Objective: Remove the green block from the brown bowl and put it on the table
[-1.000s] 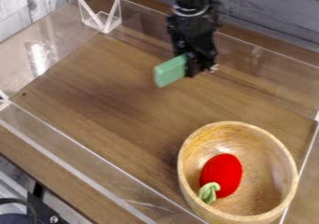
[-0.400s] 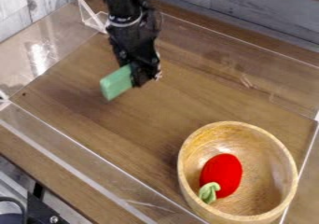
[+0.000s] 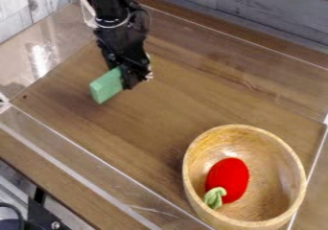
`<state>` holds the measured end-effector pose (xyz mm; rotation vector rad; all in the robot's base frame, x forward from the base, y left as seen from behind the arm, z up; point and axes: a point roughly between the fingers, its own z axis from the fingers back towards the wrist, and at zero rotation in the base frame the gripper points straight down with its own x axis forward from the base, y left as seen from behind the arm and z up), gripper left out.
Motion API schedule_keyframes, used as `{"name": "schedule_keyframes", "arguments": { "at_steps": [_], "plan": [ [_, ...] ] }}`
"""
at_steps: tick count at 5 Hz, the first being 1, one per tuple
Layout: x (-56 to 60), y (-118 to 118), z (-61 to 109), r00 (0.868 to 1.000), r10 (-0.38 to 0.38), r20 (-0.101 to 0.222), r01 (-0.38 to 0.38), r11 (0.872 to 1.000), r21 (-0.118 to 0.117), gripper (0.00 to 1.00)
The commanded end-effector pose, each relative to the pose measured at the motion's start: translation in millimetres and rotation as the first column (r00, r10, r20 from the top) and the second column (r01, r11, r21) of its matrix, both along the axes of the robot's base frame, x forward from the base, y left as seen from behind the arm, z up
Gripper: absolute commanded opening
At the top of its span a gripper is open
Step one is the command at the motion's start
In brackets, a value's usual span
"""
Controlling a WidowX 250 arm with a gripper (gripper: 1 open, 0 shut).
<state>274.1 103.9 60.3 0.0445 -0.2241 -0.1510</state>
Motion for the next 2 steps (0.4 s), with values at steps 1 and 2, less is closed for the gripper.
{"name": "schedule_keyframes", "arguments": {
  "at_steps": [1,2],
  "plan": [
    [5.0,10.4,10.9,0.999,0.025,0.036,-0.026,1.000,0.006,0.00],
    [5.9,16.6,8.4,0.999,0.043,0.028,-0.043,0.999,-0.006,0.00]
  ]
}}
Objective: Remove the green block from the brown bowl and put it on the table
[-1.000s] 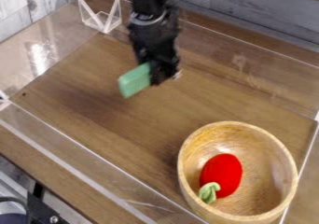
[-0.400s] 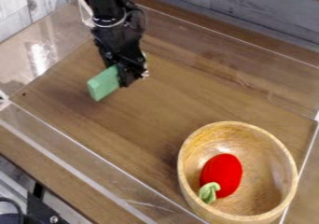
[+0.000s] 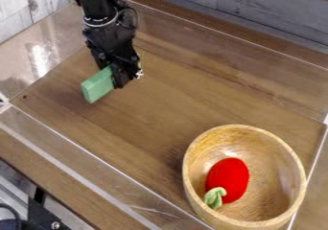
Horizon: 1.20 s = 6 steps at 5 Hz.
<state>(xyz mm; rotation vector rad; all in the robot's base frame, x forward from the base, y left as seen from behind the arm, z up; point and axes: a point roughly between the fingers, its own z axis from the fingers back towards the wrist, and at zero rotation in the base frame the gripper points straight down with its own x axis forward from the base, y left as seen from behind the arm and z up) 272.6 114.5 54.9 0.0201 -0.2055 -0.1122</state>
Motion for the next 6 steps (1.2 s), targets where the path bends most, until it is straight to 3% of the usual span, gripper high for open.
{"name": "schedule_keyframes", "arguments": {
  "at_steps": [1,6],
  "plan": [
    [9.2,12,11.3,0.999,0.021,0.040,-0.021,1.000,0.008,0.00],
    [15.2,26,-0.3,0.999,0.042,-0.001,-0.042,0.995,-0.096,0.00]
  ]
}}
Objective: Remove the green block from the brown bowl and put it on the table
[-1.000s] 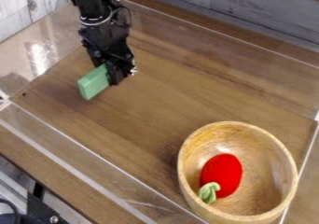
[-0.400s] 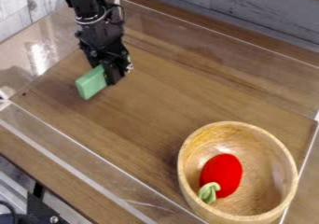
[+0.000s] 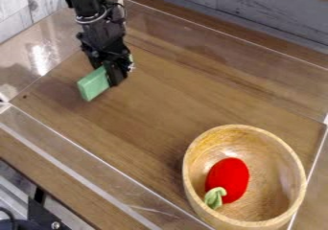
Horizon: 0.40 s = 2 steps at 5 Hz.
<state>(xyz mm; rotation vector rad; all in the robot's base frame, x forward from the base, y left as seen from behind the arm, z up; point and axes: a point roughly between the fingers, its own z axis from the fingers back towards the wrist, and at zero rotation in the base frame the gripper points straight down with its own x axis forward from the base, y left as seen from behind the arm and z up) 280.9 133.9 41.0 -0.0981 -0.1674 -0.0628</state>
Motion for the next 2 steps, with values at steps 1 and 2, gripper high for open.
{"name": "schedule_keyframes", "arguments": {
  "at_steps": [1,2],
  "plan": [
    [7.5,8.2,11.9,0.999,0.009,0.034,-0.009,1.000,0.003,0.00],
    [7.9,9.7,10.4,1.000,0.012,0.024,-0.012,1.000,-0.019,0.00]
  ]
}}
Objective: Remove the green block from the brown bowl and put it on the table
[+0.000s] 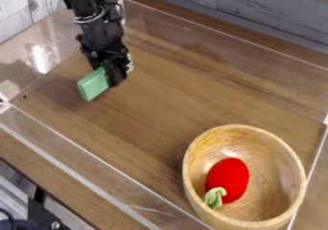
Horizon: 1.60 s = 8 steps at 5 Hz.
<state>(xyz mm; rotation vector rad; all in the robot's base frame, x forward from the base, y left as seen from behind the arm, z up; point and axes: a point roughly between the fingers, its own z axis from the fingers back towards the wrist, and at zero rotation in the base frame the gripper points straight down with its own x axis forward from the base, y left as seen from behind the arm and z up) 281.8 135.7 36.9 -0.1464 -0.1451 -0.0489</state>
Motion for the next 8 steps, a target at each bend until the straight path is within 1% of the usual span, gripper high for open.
{"name": "schedule_keyframes", "arguments": {
  "at_steps": [1,3,4,5,6,8],
  "plan": [
    [7.9,10,13.4,0.999,0.008,0.039,-0.009,1.000,0.008,0.00],
    [8.9,13,11.1,1.000,0.017,0.017,-0.016,0.999,-0.038,0.00],
    [9.1,8,11.2,1.000,0.023,-0.002,-0.023,0.998,-0.062,1.00],
    [9.2,2,12.6,0.999,0.028,-0.019,-0.030,0.996,-0.084,1.00],
    [10.4,-5,18.9,0.999,0.028,-0.021,-0.030,0.995,-0.095,1.00],
    [12.8,-20,31.0,0.999,0.024,-0.027,-0.027,0.994,-0.109,1.00]
  ]
}}
